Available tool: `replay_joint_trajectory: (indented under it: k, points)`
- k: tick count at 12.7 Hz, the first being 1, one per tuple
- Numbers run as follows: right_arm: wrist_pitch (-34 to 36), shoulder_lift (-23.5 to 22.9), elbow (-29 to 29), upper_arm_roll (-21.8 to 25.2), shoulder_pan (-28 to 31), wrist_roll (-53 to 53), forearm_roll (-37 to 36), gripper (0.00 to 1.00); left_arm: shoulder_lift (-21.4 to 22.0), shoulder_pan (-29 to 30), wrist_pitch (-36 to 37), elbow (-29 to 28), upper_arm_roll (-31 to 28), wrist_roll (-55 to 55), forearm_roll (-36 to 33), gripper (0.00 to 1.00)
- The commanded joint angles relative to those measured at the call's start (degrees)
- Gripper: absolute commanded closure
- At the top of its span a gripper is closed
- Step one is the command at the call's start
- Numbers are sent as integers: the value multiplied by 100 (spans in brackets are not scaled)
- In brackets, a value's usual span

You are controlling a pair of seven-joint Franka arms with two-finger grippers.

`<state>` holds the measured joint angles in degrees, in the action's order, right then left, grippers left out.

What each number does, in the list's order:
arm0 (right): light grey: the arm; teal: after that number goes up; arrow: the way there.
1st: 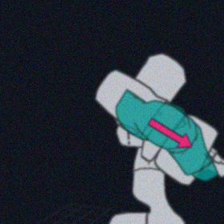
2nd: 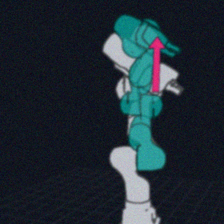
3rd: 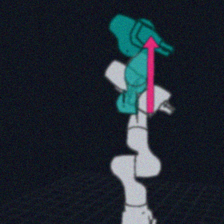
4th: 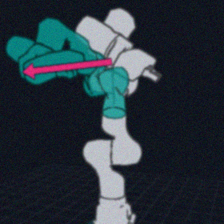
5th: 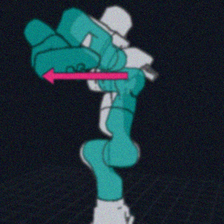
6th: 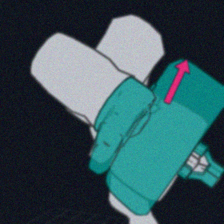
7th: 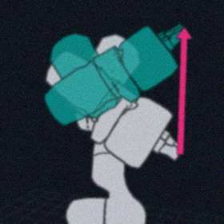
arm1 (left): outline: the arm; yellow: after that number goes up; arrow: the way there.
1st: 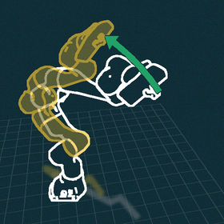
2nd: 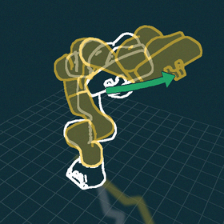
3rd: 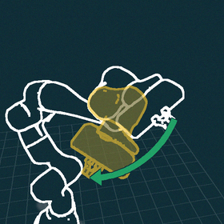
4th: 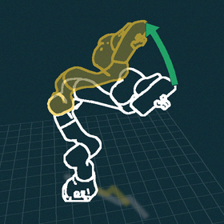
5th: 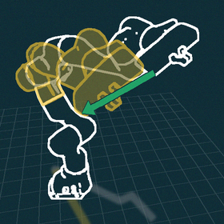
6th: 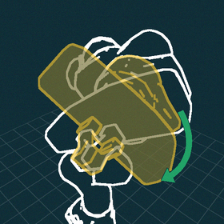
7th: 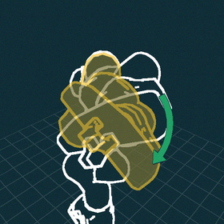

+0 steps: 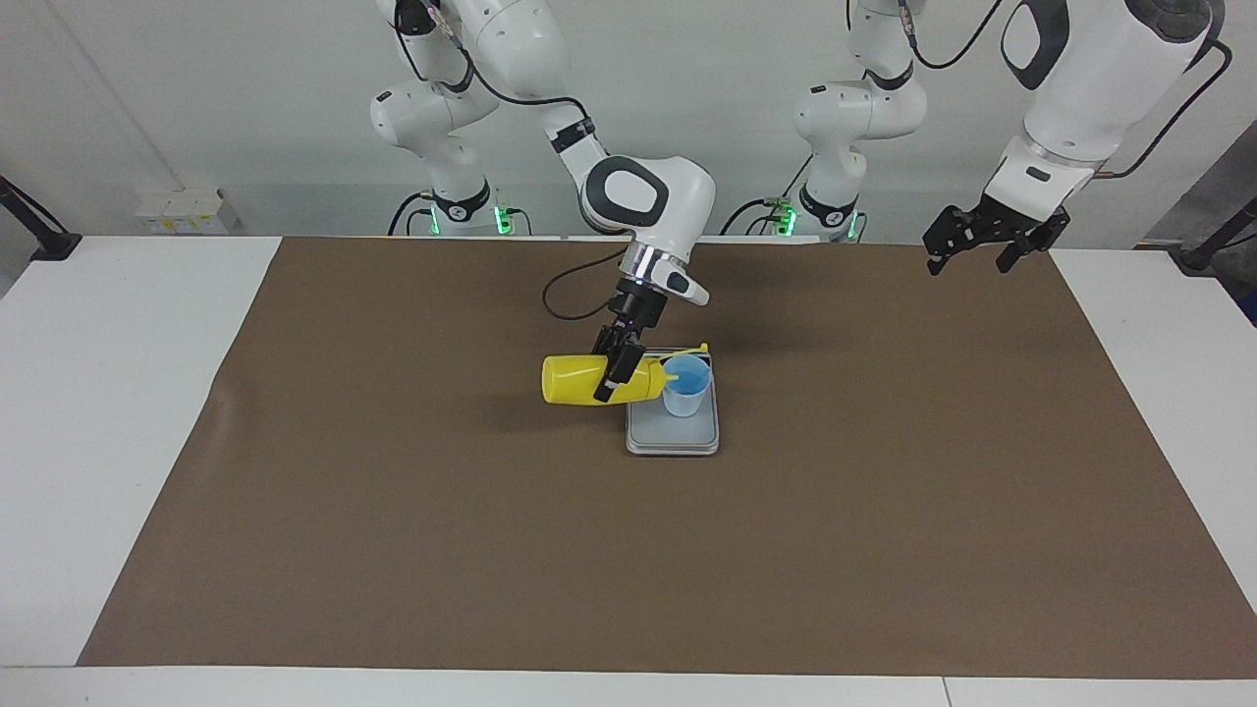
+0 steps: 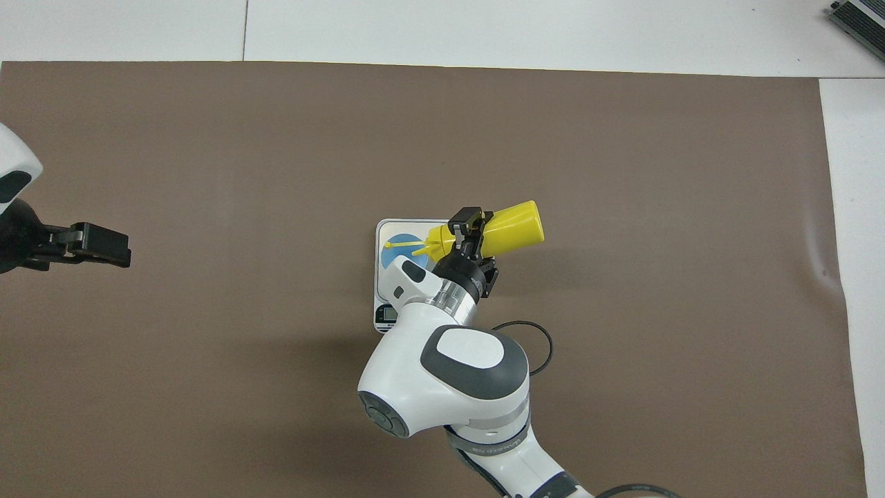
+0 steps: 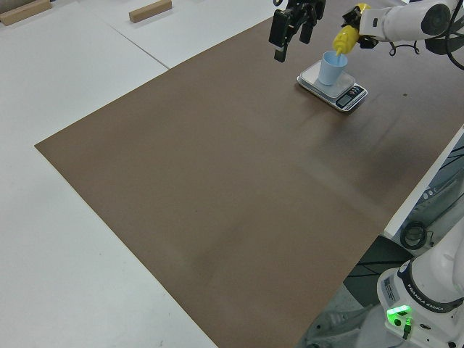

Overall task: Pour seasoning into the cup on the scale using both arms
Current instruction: 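Tilt the yellow bottle nozzle-down over the blue cup with the right gripper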

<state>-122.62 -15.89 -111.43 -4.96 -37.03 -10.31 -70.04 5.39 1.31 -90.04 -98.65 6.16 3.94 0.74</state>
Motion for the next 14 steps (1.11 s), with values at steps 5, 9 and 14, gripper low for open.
replay_joint_trajectory:
  k: [5,9,14]
  points:
    - [150,130,-72,-40,-24,214,-186,97,146,63,13,-145,17,-60,-30,0]
    - [-103,332,-63,-40,46,143,227,97,146,63,13,-154,26,-60,-30,0]
    - [-350,587,-63,-40,239,-85,1114,97,146,63,13,-154,17,-69,-30,0]
